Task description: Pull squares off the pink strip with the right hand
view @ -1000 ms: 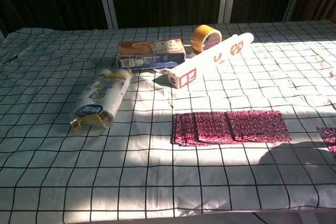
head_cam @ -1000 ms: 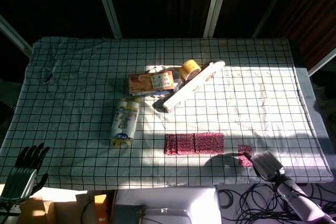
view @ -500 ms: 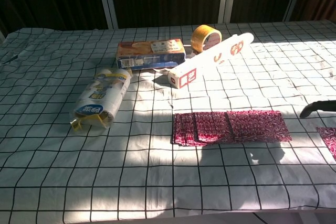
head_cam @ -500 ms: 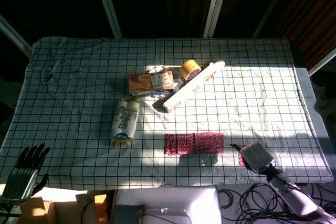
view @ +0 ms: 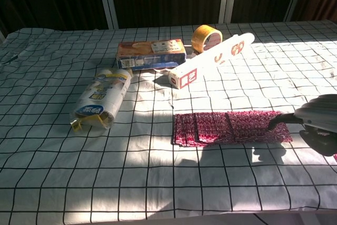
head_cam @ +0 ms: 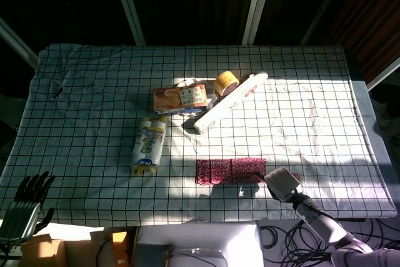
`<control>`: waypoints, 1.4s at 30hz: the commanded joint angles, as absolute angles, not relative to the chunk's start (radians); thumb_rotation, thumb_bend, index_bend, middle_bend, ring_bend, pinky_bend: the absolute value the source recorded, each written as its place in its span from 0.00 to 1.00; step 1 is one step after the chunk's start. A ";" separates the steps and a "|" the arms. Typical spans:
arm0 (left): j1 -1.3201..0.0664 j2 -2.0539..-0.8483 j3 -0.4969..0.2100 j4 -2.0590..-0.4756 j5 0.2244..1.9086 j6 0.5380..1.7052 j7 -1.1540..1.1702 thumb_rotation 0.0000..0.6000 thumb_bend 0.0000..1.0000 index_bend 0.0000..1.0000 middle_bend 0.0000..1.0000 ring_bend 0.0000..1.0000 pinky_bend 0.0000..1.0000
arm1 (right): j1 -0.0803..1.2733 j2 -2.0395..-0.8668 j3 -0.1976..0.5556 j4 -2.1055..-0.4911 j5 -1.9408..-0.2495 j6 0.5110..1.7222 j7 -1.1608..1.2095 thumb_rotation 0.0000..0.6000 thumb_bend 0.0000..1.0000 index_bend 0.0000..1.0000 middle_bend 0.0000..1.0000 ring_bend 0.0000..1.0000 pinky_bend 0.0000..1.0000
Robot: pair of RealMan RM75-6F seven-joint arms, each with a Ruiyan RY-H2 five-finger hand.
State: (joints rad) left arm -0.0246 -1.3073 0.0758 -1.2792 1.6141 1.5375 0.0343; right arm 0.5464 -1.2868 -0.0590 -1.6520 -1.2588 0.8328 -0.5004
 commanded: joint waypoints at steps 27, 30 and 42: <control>-0.036 -1.301 0.065 -1.302 1.599 1.498 0.063 1.00 0.39 0.00 0.00 0.00 0.00 | 0.547 -1.257 -0.009 -1.449 -1.060 0.820 -0.396 1.00 0.81 0.21 1.00 1.00 1.00; -0.041 -1.300 0.064 -1.310 1.602 1.496 0.065 1.00 0.39 0.00 0.00 0.00 0.00 | 0.535 -1.240 -0.005 -1.455 -1.101 0.837 -0.343 1.00 0.81 0.20 1.00 1.00 1.00; -0.025 -1.266 0.028 -1.378 1.619 1.597 0.013 1.00 0.39 0.00 0.00 0.00 0.00 | 0.326 -1.097 -0.054 -1.653 -1.470 1.298 -0.207 1.00 0.42 0.00 0.21 0.21 0.46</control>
State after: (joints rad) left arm -0.0290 -1.2755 0.0372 -1.3582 1.6130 1.5778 0.0241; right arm 0.4203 -1.1586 -0.0252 -1.5636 -1.3578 1.1337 -0.2076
